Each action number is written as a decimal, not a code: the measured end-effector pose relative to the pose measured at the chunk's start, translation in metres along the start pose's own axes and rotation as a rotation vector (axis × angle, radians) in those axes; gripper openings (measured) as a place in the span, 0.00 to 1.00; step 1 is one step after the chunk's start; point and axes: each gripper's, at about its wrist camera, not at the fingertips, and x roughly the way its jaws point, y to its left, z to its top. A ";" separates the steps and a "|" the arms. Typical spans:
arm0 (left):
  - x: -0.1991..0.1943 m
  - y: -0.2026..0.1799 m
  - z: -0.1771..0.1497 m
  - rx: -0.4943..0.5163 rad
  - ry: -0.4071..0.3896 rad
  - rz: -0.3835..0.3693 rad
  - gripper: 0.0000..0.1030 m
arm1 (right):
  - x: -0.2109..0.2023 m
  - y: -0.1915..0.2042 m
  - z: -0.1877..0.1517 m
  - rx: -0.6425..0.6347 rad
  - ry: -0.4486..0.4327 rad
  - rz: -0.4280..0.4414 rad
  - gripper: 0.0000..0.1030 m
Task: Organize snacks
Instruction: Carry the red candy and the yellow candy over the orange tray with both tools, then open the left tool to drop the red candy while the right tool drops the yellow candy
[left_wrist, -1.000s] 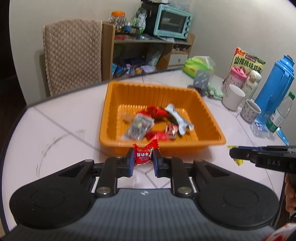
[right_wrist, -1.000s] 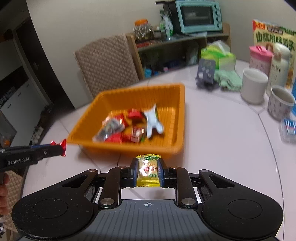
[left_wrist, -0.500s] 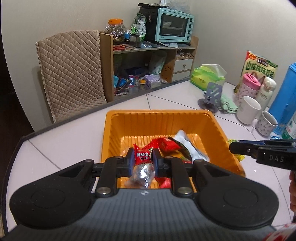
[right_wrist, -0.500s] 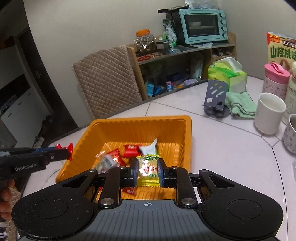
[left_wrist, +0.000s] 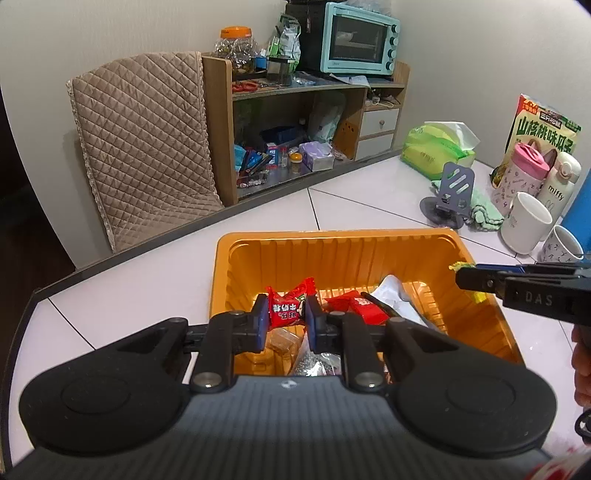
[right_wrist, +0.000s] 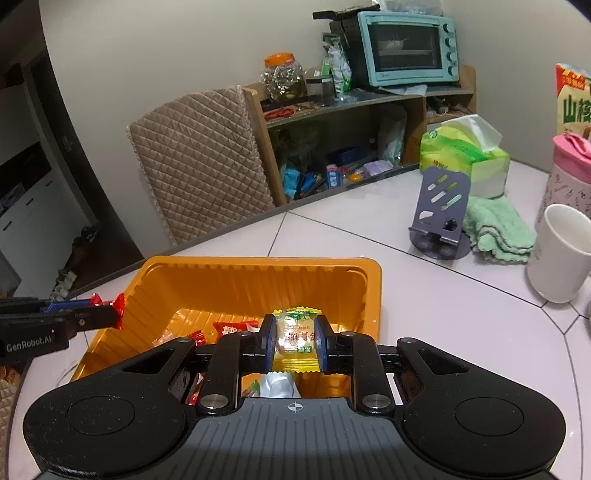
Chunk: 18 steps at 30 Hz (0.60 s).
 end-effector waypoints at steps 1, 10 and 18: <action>0.002 0.000 0.000 0.001 0.003 0.001 0.18 | 0.003 -0.001 0.001 0.004 -0.001 0.000 0.22; 0.014 0.001 0.001 0.000 0.017 0.007 0.18 | 0.013 -0.011 0.006 0.051 -0.020 0.004 0.25; 0.013 0.003 0.000 -0.002 0.015 0.010 0.18 | 0.000 -0.020 0.011 0.092 -0.079 0.008 0.51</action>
